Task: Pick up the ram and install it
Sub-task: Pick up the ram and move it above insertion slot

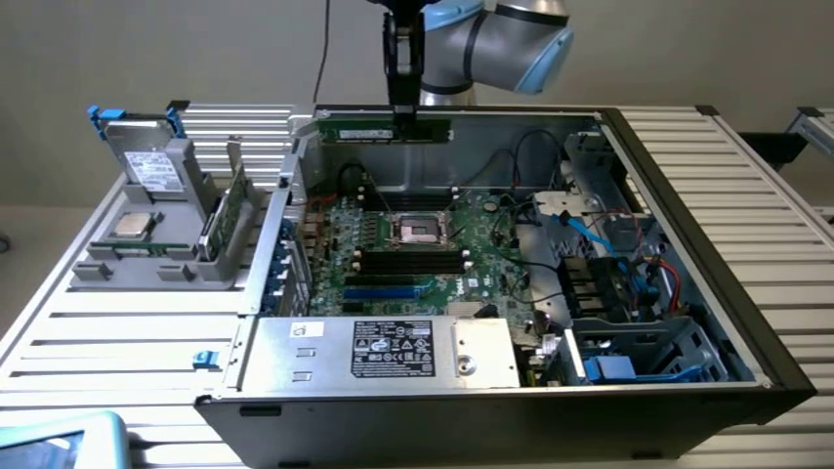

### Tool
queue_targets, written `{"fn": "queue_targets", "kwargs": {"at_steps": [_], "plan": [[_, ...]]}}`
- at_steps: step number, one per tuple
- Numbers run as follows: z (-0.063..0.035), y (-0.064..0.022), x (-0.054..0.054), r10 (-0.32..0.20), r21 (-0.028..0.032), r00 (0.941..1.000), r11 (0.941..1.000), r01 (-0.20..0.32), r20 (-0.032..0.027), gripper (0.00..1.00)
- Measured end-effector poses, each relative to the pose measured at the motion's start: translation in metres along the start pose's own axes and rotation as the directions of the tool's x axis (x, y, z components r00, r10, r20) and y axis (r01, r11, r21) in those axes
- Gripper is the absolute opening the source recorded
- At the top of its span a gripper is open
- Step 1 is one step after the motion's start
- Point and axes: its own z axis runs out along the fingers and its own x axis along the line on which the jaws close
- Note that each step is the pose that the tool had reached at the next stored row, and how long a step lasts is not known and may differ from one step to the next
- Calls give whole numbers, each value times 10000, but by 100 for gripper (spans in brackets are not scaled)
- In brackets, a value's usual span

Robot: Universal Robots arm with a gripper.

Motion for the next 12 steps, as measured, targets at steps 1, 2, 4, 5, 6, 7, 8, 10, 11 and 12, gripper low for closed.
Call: {"fn": "queue_targets", "kwargs": {"at_steps": [1, 2, 4, 5, 6, 7, 8, 10, 11, 12], "plan": [[4, -10, -12, -17, 0, 10000, 10000, 17, 0, 13], [8, -17, -25, -40, -1, 10000, 10000, 40, 0, 13], [13, -35, -48, -85, -2, 10000, 10000, 85, 0, 13], [16, -49, -59, -101, -2, 9999, 9999, 101, 1, 13], [18, -69, -68, -114, -3, 9999, 9999, 114, 1, 13], [21, -92, -76, -126, -2, 9999, 9999, 126, 2, 13], [23, -129, -80, -134, -3, 9999, 9999, 134, 2, 13], [26, -221, -85, -148, -3, 9999, 9999, 148, 1, 13], [30, -260, -89, -155, -3, 9999, 9999, 155, 1, 13], [36, -289, -97, -162, -3, 9999, 9999, 162, 2, 13]]}}
